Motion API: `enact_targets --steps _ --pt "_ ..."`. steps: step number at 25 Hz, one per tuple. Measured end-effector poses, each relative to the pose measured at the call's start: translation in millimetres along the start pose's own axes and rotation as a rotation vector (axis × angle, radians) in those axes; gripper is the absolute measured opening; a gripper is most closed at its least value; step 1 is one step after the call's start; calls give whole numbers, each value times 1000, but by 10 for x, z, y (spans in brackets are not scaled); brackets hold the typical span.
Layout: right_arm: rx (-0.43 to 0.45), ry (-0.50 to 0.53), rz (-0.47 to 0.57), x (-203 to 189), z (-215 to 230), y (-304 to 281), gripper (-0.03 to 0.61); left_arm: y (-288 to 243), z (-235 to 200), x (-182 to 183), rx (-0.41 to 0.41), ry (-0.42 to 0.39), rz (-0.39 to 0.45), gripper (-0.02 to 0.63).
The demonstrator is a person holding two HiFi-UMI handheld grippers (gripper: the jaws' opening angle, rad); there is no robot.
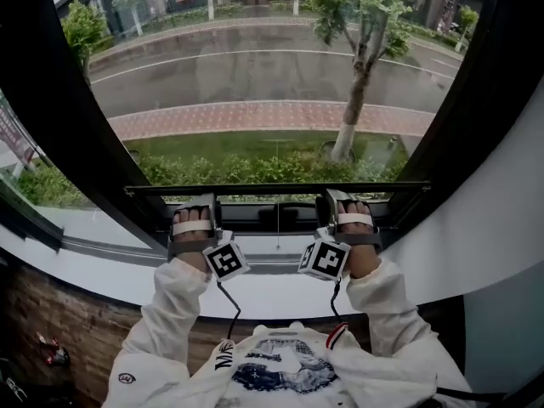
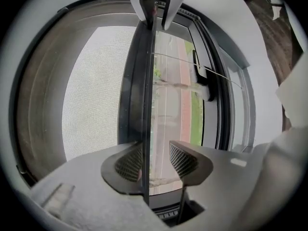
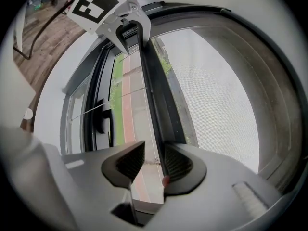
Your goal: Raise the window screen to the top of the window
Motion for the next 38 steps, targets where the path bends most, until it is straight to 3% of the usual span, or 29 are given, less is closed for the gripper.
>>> enact_targets --steps 30,38 --pt "-230 30 72 220 1161 268 127 253 -1170 44 167 -28 17 173" --pt "-259 42 76 264 1195 299 127 296 -1226 10 197 -36 16 173"
Point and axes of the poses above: the fingertips, and each gripper's own axes: y backward along the fingers, z to its right, x out of its top, the point moved 2 cm from there along y, backward along the fingers, and after that the axes turned 10 degrees about z, right-handed, at the moved point
